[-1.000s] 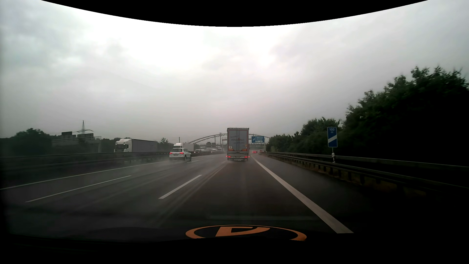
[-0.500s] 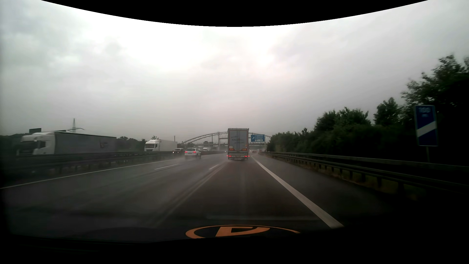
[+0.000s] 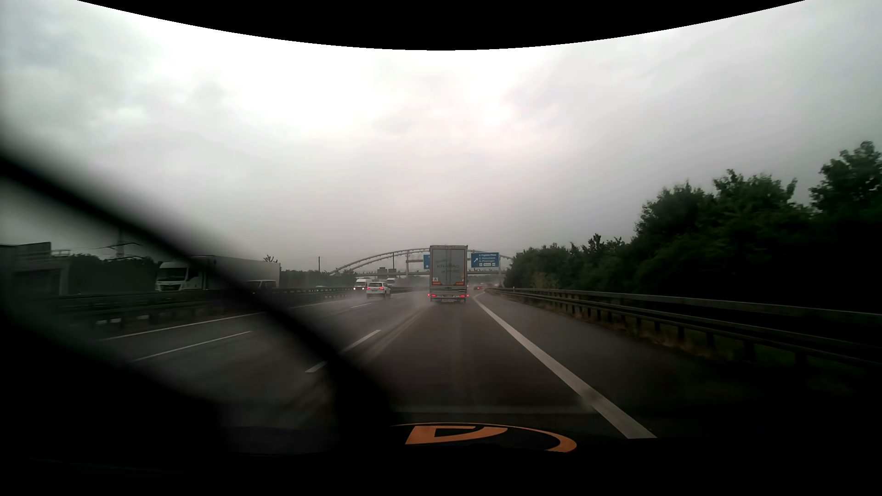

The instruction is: Follow the waypoints while adhering to traffic rules and regulations

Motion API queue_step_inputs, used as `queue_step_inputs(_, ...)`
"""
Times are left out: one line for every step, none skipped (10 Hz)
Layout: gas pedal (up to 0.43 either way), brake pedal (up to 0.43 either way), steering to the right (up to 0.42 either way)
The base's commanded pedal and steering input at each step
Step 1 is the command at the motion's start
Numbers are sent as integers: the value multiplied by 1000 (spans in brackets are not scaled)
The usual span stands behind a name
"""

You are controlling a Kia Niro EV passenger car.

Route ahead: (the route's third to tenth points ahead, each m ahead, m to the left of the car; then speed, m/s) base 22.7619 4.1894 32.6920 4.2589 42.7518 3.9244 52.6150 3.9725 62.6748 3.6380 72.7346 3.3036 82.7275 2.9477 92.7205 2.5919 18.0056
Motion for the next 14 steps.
queue_step_inputs(169, 0, 2)
queue_step_inputs(169, 0, 1)
queue_step_inputs(169, 0, 1)
queue_step_inputs(169, 0, 2)
queue_step_inputs(169, 0, 1)
queue_step_inputs(169, 0, 1)
queue_step_inputs(157, 0, 1)
queue_step_inputs(157, 0, 1)
queue_step_inputs(150, 0, 1)
queue_step_inputs(150, 0, 1)
queue_step_inputs(169, 0, 1)
queue_step_inputs(169, 0, 1)
queue_step_inputs(169, 0, 1)
queue_step_inputs(177, 0, 1)
